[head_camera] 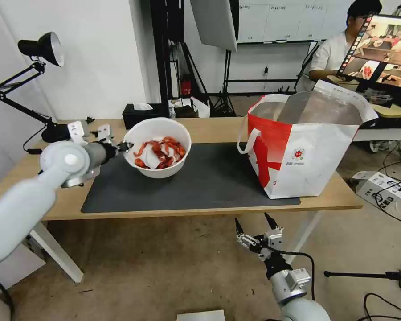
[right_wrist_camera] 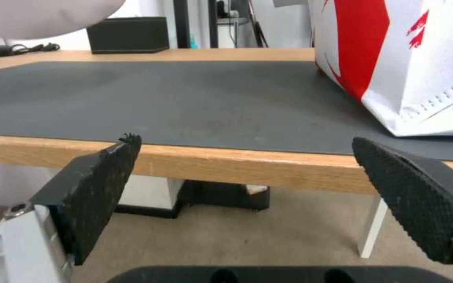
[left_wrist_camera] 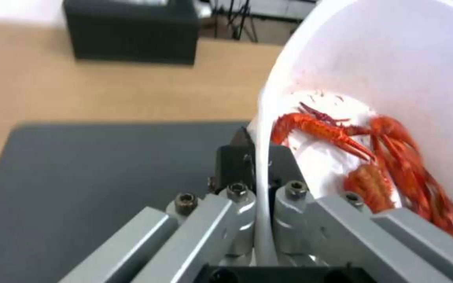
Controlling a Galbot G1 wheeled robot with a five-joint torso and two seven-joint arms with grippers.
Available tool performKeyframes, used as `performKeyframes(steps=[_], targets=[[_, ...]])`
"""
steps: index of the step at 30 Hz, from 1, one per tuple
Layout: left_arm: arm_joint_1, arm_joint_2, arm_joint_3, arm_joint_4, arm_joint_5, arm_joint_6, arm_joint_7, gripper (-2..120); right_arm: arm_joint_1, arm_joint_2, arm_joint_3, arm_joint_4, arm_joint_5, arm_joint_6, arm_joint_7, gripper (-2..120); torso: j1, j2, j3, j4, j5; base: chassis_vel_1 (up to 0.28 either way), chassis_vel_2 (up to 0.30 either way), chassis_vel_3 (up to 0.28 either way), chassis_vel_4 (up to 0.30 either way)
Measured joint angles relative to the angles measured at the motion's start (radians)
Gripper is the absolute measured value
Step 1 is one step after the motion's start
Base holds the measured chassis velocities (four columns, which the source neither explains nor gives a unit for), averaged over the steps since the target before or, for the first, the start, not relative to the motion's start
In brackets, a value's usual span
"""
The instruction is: Pick up the trash from the table and place it into the takeout bag.
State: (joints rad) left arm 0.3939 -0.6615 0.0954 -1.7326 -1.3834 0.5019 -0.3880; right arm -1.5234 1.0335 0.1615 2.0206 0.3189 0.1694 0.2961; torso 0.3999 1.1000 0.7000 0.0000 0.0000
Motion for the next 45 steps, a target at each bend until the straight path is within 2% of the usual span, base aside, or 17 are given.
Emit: performKeyframes(steps=[2,6,18,20,24,26,27,29,33,35,36,38,42,44,45], targets=[[-0.017,-0.005,0.020,-0.004,0.043,-0.025,0.023,0,0.000,0.000,0.000,0.000,0.000,0.000,0.000,100,0.000,0.000,0.000,0.0000,0.0001,0.000,0.000,0.000,0.000],[-0.033,-0.013,0.032,-0.004,0.043,-0.031,0.024,0,0.000,0.000,0.000,0.000,0.000,0.000,0.000,100,0.000,0.000,0.000,0.0000,-0.0001,0.000,0.000,0.000,0.000],[-0.193,-0.064,0.121,0.030,0.025,-0.066,-0.005,0,0.000,0.000,0.000,0.000,0.000,0.000,0.000,100,0.000,0.000,0.000,0.0002,0.0000,0.000,0.000,0.000,0.000],[-0.277,-0.106,0.163,0.047,0.000,-0.073,-0.026,0,0.000,0.000,0.000,0.000,0.000,0.000,0.000,100,0.000,0.000,0.000,0.0001,0.0001,0.000,0.000,0.000,0.000],[-0.348,-0.150,0.199,0.072,-0.019,-0.074,-0.039,0,0.000,0.000,0.000,0.000,0.000,0.000,0.000,100,0.000,0.000,0.000,0.0000,0.0001,0.000,0.000,0.000,0.000],[-0.438,-0.221,0.238,0.121,-0.030,-0.078,-0.055,0,0.000,0.000,0.000,0.000,0.000,0.000,0.000,100,0.000,0.000,0.000,-0.0002,0.0004,0.000,0.000,0.000,0.000],[-0.438,-0.221,0.238,0.121,-0.030,-0.078,-0.055,0,0.000,0.000,0.000,0.000,0.000,0.000,0.000,100,0.000,0.000,0.000,-0.0002,0.0004,0.000,0.000,0.000,0.000],[-0.506,-0.282,0.269,0.169,-0.033,-0.090,-0.068,0,0.000,0.000,0.000,0.000,0.000,0.000,0.000,100,0.000,0.000,0.000,-0.0002,0.0004,0.000,0.000,0.000,0.000],[-0.536,-0.320,0.282,0.194,-0.034,-0.095,-0.075,0,0.000,0.000,0.000,0.000,0.000,0.000,0.000,100,0.000,0.000,0.000,0.0003,0.0002,0.000,0.000,0.000,0.000],[-0.578,-0.401,0.305,0.239,-0.034,-0.099,-0.082,0,0.000,0.000,0.000,0.000,0.000,0.000,0.000,100,0.000,0.000,0.000,0.0003,0.0002,0.000,0.000,0.000,0.000],[-0.578,-0.401,0.305,0.239,-0.034,-0.099,-0.082,0,0.000,0.000,0.000,0.000,0.000,0.000,0.000,100,0.000,0.000,0.000,0.0003,0.0002,0.000,0.000,0.000,0.000],[-0.602,-0.469,0.326,0.277,-0.035,-0.101,-0.088,0,0.000,0.000,0.000,0.000,0.000,0.000,0.000,100,0.000,0.000,0.000,-0.0004,0.0004,0.000,0.000,0.000,0.000],[-0.614,-0.504,0.340,0.300,-0.035,-0.103,-0.097,0,0.000,0.000,0.000,0.000,0.000,0.000,0.000,100,0.000,0.000,0.000,-0.0005,0.0006,0.000,0.000,0.000,0.000],[-0.621,-0.535,0.348,0.320,-0.035,-0.104,-0.107,0,0.000,0.000,0.000,0.000,0.000,0.000,0.000,100,0.000,0.000,0.000,-0.0002,0.0006,0.000,0.000,0.000,0.000],[-0.628,-0.575,0.356,0.347,-0.035,-0.107,-0.123,0,0.000,0.000,0.000,0.000,0.000,0.000,0.000,100,0.000,0.000,0.000,-0.0001,0.0003,0.000,0.000,0.000,0.000]])
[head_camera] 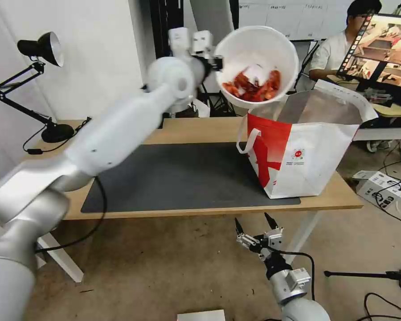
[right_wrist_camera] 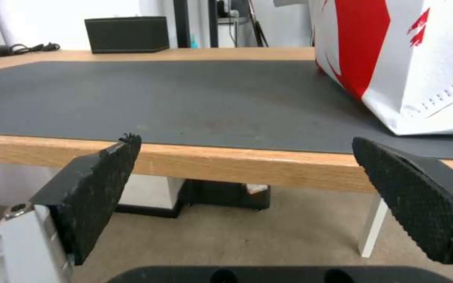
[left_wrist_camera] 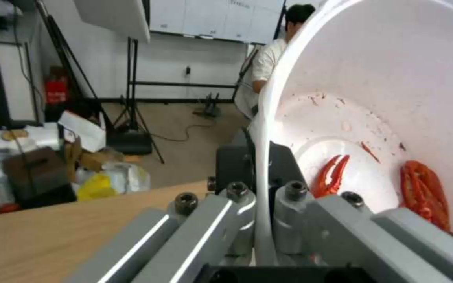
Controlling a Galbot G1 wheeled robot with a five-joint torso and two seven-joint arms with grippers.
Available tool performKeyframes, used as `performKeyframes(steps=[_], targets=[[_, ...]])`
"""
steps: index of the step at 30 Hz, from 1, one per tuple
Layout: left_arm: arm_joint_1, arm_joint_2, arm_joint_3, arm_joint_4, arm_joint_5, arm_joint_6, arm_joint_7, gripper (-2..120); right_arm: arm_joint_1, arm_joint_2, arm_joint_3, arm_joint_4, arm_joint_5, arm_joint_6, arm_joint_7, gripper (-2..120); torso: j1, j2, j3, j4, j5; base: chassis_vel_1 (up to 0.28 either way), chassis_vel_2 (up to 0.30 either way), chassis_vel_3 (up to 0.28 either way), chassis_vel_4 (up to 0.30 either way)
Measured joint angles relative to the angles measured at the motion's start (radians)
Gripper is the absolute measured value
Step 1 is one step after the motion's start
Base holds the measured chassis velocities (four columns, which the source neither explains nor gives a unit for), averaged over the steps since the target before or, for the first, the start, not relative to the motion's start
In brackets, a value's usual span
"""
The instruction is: Pick up the trash from the table and place it into the takeout bag.
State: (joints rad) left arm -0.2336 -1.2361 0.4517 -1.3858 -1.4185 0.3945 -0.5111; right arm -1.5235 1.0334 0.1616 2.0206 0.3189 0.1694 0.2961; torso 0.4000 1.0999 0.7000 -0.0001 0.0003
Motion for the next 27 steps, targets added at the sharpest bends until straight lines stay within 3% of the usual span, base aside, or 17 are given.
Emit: performKeyframes(steps=[1,4,12,14,16,20,27], targets=[[0.000,0.000,0.000,0.000,0.000,0.000,0.000,0,0.000,0.000,0.000,0.000,0.000,0.000,0.000,100,0.000,0.000,0.000,0.0000,0.0000,0.000,0.000,0.000,0.000],[-0.008,-0.101,0.014,0.071,0.008,-0.020,-0.034,0,0.000,0.000,0.000,0.000,0.000,0.000,0.000,100,0.000,0.000,0.000,0.0000,0.0000,0.000,0.000,0.000,0.000],[-0.008,-0.227,0.041,0.171,0.055,-0.065,-0.061,0,0.000,0.000,0.000,0.000,0.000,0.000,0.000,100,0.000,0.000,0.000,0.0000,-0.0001,0.000,0.000,0.000,0.000],[0.001,-0.276,0.066,0.203,0.092,-0.106,-0.067,0,0.000,0.000,0.000,0.000,0.000,0.000,0.000,100,0.000,0.000,0.000,-0.0002,0.0000,0.000,0.000,0.000,0.000],[0.004,-0.280,0.070,0.205,0.099,-0.114,-0.066,0,0.000,0.000,0.000,0.000,0.000,0.000,0.000,100,0.000,0.000,0.000,-0.0002,0.0000,0.000,0.000,0.000,0.000],[0.061,-0.283,0.149,0.192,0.221,-0.216,-0.038,0,0.000,0.000,0.000,0.000,0.000,0.000,0.000,100,0.000,0.000,0.000,0.0001,-0.0003,0.000,0.000,0.000,0.000],[0.072,-0.247,0.175,0.142,0.187,-0.215,-0.019,0,0.000,0.000,0.000,0.000,0.000,0.000,0.000,100,0.000,0.000,0.000,0.0003,-0.0004,0.000,0.000,0.000,0.000]])
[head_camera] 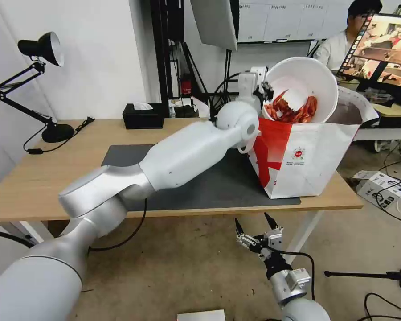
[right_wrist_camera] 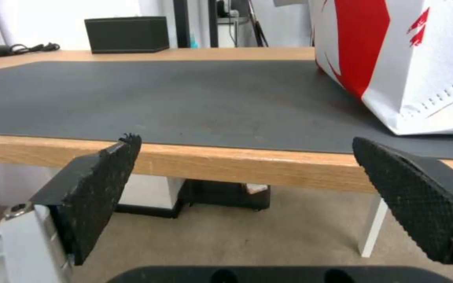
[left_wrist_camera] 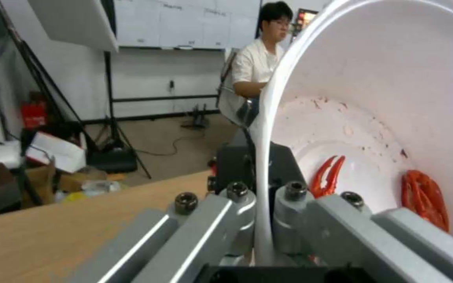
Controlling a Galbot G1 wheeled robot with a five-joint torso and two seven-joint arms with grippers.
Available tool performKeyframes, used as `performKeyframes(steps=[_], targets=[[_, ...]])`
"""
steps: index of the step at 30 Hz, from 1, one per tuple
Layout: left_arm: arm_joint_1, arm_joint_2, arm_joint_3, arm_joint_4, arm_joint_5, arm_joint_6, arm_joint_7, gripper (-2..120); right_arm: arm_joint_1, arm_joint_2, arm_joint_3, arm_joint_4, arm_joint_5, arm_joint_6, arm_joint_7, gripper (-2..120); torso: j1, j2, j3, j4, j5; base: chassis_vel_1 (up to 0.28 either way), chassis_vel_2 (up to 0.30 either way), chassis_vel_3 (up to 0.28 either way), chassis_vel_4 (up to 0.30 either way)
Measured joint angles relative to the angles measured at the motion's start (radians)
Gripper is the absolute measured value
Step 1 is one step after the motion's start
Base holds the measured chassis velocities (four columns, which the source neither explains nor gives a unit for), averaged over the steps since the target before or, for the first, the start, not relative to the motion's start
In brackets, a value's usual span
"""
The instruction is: Pick up the trash from the table and place it into the takeout bag.
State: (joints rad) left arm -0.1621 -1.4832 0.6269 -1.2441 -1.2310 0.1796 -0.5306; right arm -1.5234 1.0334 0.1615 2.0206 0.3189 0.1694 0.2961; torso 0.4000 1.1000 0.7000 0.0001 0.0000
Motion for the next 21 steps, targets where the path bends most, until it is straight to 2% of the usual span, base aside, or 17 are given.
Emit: performKeyframes(steps=[10,18,20,21], targets=[[-0.014,0.012,0.017,-0.008,-0.070,0.083,0.034,0,0.000,0.000,0.000,0.000,0.000,0.000,0.000,100,0.000,0.000,0.000,-0.0002,0.0000,0.000,0.000,0.000,0.000],[-0.013,0.021,0.036,0.006,-0.075,0.094,0.093,0,0.000,0.000,0.000,0.000,0.000,0.000,0.000,100,0.000,0.000,0.000,-0.0001,0.0000,0.000,0.000,0.000,0.000],[-0.012,0.024,0.039,0.003,-0.079,0.096,0.111,11,0.000,0.000,0.000,0.000,0.000,0.000,0.000,100,0.000,0.000,0.000,-0.0001,0.0000,0.000,0.000,0.000,0.000],[-0.012,0.024,0.039,0.003,-0.079,0.096,0.111,11,0.000,0.000,0.000,0.000,0.000,0.000,0.000,100,0.000,0.000,0.000,-0.0001,0.0000,0.000,0.000,0.000,0.000]])
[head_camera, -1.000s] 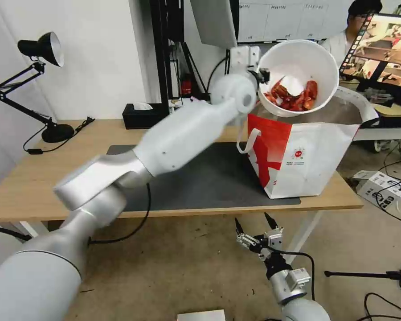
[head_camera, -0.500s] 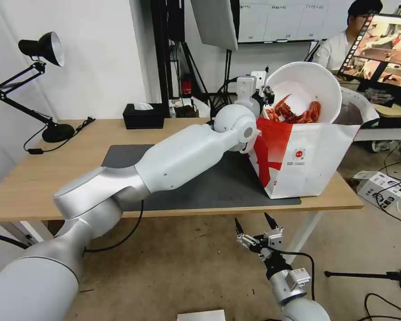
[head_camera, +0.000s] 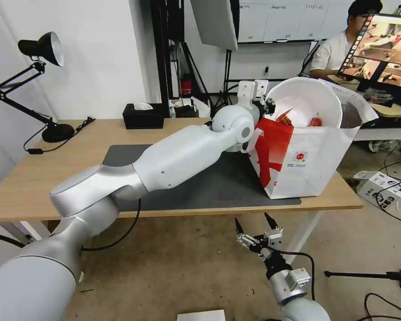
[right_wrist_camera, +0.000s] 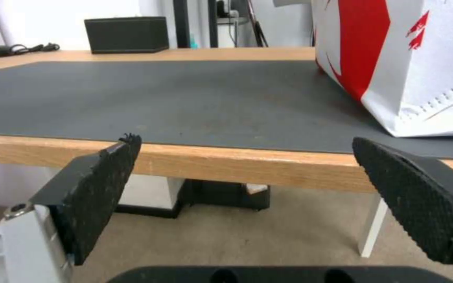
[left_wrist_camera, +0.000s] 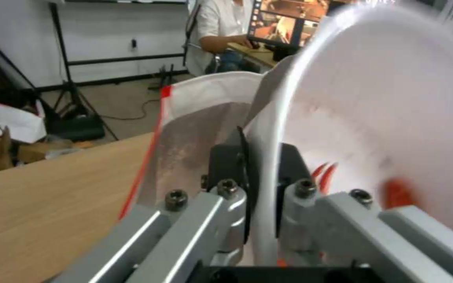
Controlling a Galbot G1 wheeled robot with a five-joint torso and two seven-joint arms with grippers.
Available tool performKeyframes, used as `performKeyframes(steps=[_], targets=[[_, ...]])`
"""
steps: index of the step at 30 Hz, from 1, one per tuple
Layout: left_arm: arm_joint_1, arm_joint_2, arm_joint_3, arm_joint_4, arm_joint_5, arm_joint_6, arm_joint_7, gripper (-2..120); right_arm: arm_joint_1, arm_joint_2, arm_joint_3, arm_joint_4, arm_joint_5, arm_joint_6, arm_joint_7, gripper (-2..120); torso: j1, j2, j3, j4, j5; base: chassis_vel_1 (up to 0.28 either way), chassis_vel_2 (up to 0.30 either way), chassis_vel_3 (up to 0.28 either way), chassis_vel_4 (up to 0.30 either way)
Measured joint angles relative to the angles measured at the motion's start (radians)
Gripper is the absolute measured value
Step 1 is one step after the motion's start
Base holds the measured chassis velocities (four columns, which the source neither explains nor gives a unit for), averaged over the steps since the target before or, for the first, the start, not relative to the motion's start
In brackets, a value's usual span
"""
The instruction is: Pick up the trash from the table and place it into the takeout bag.
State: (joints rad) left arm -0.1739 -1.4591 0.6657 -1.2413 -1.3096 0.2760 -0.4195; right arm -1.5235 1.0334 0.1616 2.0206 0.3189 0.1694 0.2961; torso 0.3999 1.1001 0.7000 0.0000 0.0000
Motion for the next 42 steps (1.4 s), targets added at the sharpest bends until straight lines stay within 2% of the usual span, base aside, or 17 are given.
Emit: performKeyframes(steps=[2,6,8,9,12,13,16,17,19,21,23,27,31,33,39,41,42], targets=[[0.001,0.000,0.000,-0.006,-0.014,0.014,0.012,21,0.000,0.000,0.000,0.000,0.000,0.000,0.000,100,0.000,0.000,0.000,0.0000,0.0000,0.000,0.000,0.000,0.000],[0.005,-0.006,-0.005,-0.011,-0.022,0.021,0.013,30,0.000,0.000,0.000,0.000,0.000,0.000,0.000,100,0.000,0.000,0.000,0.0000,0.0000,0.000,0.000,0.000,0.000],[0.010,-0.010,-0.011,-0.012,-0.027,0.022,0.016,41,0.000,0.000,0.000,0.000,0.000,0.000,0.000,100,0.000,0.000,0.000,-0.0001,0.0000,0.000,0.000,0.000,0.000],[0.010,-0.010,-0.011,-0.012,-0.027,0.022,0.016,41,0.000,0.000,0.000,0.000,0.000,0.000,0.000,100,0.000,0.000,0.000,-0.0001,0.0000,0.000,0.000,0.000,0.000],[0.012,-0.011,-0.012,-0.014,-0.043,0.029,0.020,57,0.000,0.000,0.000,0.000,0.000,0.000,0.000,100,0.000,0.000,0.000,0.0001,0.0000,0.000,0.000,0.000,0.000],[0.012,-0.011,-0.012,-0.014,-0.043,0.029,0.020,57,0.000,0.000,0.000,0.000,0.000,0.000,0.000,100,0.000,0.000,0.000,0.0001,0.0000,0.000,0.000,0.000,0.000],[0.012,-0.017,-0.014,-0.015,-0.044,0.030,0.020,71,0.000,0.000,0.000,0.000,0.000,0.000,0.000,100,0.000,0.000,0.000,0.0000,0.0000,0.000,0.000,0.000,0.000],[0.012,-0.017,-0.014,-0.015,-0.044,0.030,0.020,71,0.000,0.000,0.000,0.000,0.000,0.000,0.000,100,0.000,0.000,0.000,0.0000,0.0000,0.000,0.000,0.000,0.000],[0.012,-0.020,-0.020,-0.020,-0.045,0.029,0.020,83,0.000,0.000,0.000,0.000,0.000,0.000,0.000,100,0.000,0.000,0.000,-0.0001,0.0000,0.000,0.000,0.000,0.000],[0.012,-0.018,-0.020,-0.024,-0.045,0.028,0.020,85,0.000,0.000,0.000,0.000,0.000,0.000,0.000,100,0.000,0.000,0.000,-0.0001,0.0000,0.000,0.000,0.000,0.000],[0.012,0.001,-0.020,-0.048,-0.045,0.006,0.019,97,0.000,0.000,0.000,0.000,0.000,0.000,0.000,100,0.000,0.000,0.000,-0.0001,0.0000,0.000,0.000,0.000,0.000],[0.011,0.024,-0.017,-0.073,-0.048,-0.006,0.016,99,0.000,0.000,0.000,0.000,0.000,0.000,0.000,100,0.000,0.000,0.000,-0.0001,0.0000,0.000,0.000,0.000,0.000],[0.003,0.075,-0.019,-0.132,-0.066,-0.016,-0.001,100,0.000,0.000,0.000,0.000,0.000,0.000,0.000,100,0.000,0.000,0.000,0.0000,-0.0001,0.000,0.000,0.000,0.000],[-0.006,0.128,-0.025,-0.176,-0.080,-0.023,-0.009,100,0.000,0.000,0.000,0.000,0.000,0.000,0.000,100,0.000,0.000,0.000,-0.0001,-0.0001,0.000,0.000,0.000,0.000],[-0.006,0.198,-0.025,-0.227,-0.077,-0.053,-0.010,100,0.000,0.000,0.000,0.000,0.000,0.000,0.000,100,0.000,0.000,0.000,0.0001,-0.0002,0.000,0.000,0.000,0.000],[0.018,0.263,-0.025,-0.286,-0.062,-0.083,-0.007,100,0.000,0.000,0.000,0.000,0.000,0.000,0.000,100,0.000,0.000,0.000,0.0000,-0.0002,0.000,0.000,0.000,0.000],[0.018,0.263,-0.025,-0.286,-0.062,-0.083,-0.007,100,0.000,0.000,0.000,0.000,0.000,0.000,0.000,100,0.000,0.000,0.000,0.0000,-0.0002,0.000,0.000,0.000,0.000]])
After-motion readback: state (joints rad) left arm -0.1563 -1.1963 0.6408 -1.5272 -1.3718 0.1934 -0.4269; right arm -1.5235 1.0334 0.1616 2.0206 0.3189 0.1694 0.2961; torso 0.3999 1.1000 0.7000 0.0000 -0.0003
